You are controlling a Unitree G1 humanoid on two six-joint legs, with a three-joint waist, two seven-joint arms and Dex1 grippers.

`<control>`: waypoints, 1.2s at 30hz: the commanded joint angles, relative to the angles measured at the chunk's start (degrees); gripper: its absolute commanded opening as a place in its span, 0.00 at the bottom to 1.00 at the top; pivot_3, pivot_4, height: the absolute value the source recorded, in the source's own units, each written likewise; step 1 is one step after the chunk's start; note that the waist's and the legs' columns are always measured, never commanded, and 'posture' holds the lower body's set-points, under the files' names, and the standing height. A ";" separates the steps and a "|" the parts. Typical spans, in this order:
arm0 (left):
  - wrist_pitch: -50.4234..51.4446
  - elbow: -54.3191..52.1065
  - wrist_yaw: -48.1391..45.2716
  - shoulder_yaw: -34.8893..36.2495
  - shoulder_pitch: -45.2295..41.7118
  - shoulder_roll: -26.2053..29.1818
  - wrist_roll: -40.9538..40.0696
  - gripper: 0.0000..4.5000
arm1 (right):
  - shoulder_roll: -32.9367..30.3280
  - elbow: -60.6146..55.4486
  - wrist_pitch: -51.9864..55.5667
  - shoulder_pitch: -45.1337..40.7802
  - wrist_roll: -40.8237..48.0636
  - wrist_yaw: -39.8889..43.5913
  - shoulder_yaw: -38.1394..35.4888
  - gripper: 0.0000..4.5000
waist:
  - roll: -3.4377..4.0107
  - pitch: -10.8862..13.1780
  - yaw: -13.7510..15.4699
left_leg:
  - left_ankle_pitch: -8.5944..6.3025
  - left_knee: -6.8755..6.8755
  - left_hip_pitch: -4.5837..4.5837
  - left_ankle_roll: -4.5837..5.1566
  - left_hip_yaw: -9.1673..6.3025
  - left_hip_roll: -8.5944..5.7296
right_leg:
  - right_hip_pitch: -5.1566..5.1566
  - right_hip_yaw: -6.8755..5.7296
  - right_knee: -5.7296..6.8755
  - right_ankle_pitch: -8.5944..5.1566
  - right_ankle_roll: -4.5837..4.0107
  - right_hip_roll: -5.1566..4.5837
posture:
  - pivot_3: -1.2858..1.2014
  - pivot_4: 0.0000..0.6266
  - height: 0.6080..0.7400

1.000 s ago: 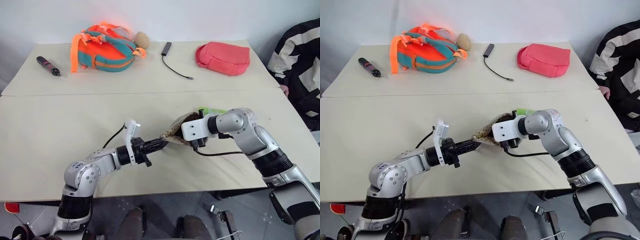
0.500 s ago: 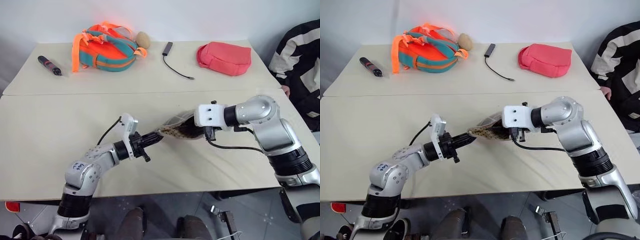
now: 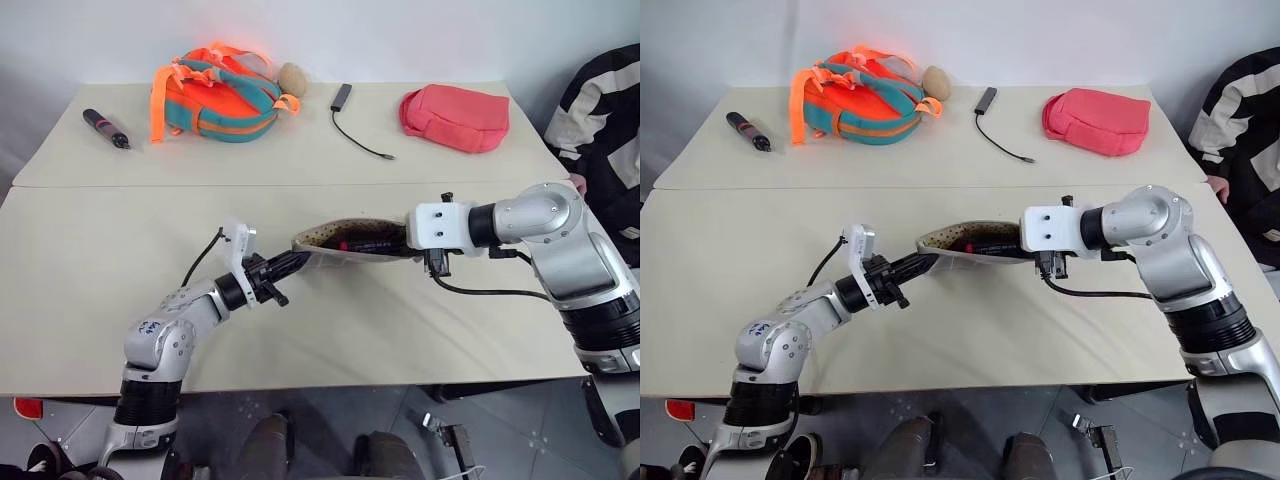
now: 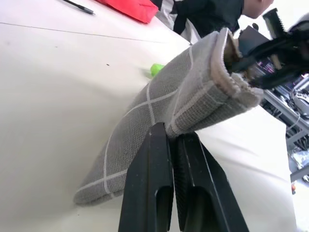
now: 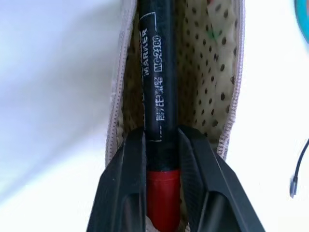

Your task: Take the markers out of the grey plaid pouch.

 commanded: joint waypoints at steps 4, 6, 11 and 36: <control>-7.36 -1.52 -2.43 -2.58 -0.13 2.74 6.51 0.00 | 2.90 -4.11 4.61 -0.42 8.91 0.02 -5.03 0.13 | 0.00 0.00 -0.11 | 0.00 -0.01 0.01 0.00 0.00 0.02 | 0.01 -0.01 0.00 0.00 0.00 0.02 | 0.52 0.24 1.00; -8.78 -1.12 -2.32 -2.11 -0.33 2.45 6.89 0.00 | 4.18 -4.96 5.79 -0.88 11.02 -1.02 -6.26 0.13 | -0.01 0.00 -0.04 | 0.00 -0.02 0.01 0.00 0.02 0.02 | 0.00 0.00 0.00 0.01 -0.01 0.02 | 0.52 0.24 1.00; -13.69 -0.59 -3.21 -2.05 -0.45 3.23 10.10 0.00 | 7.15 -5.88 8.66 -3.19 15.38 -4.30 -9.22 0.13 | -0.01 0.01 -0.02 | 0.00 -0.02 0.00 0.00 0.00 0.02 | -0.01 -0.01 0.00 0.01 -0.01 0.02 | 0.52 0.24 1.00; -45.48 7.99 14.23 2.68 8.04 21.67 52.28 0.00 | 3.46 12.48 -12.20 13.99 -0.90 -21.11 -6.50 0.13 | 0.00 0.03 -0.32 | -0.04 -0.27 0.02 0.02 0.41 0.07 | -0.40 0.22 0.18 0.01 -0.01 -0.07 | 0.52 0.24 1.00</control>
